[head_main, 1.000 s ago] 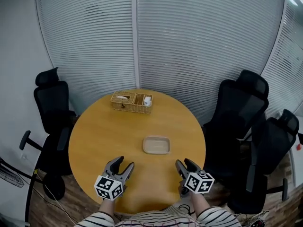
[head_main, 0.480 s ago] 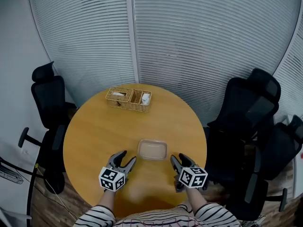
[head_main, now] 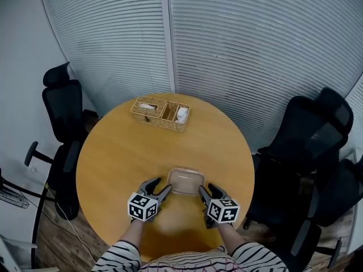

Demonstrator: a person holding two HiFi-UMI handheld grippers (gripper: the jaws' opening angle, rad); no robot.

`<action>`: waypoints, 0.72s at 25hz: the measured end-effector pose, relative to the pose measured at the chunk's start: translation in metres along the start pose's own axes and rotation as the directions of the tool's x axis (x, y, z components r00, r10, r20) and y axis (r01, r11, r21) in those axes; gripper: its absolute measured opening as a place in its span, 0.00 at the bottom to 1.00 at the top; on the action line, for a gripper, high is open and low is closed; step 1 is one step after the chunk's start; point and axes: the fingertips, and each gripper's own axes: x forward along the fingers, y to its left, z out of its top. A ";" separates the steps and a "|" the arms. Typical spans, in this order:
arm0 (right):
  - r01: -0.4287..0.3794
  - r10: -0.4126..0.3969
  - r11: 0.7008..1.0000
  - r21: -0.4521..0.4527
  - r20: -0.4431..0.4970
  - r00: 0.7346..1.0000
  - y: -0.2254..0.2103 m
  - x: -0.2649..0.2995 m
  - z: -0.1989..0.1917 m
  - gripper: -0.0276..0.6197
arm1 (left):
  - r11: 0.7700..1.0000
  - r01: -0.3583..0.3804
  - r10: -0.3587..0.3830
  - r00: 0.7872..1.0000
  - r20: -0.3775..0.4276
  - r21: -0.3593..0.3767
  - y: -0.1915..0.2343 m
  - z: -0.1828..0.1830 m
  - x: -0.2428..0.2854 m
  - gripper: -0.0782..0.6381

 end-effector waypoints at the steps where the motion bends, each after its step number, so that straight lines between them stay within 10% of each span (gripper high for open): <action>1: 0.003 -0.003 1.000 -0.002 -0.006 1.000 -0.002 0.003 -0.002 0.34 | 1.000 0.004 -0.004 1.000 -0.010 -0.006 0.001 -0.002 0.004 0.39; 18: -0.005 0.007 0.999 0.035 -0.059 0.998 -0.009 0.028 -0.022 0.34 | 0.995 0.021 -0.031 0.995 -0.099 -0.101 -0.005 -0.030 0.039 0.45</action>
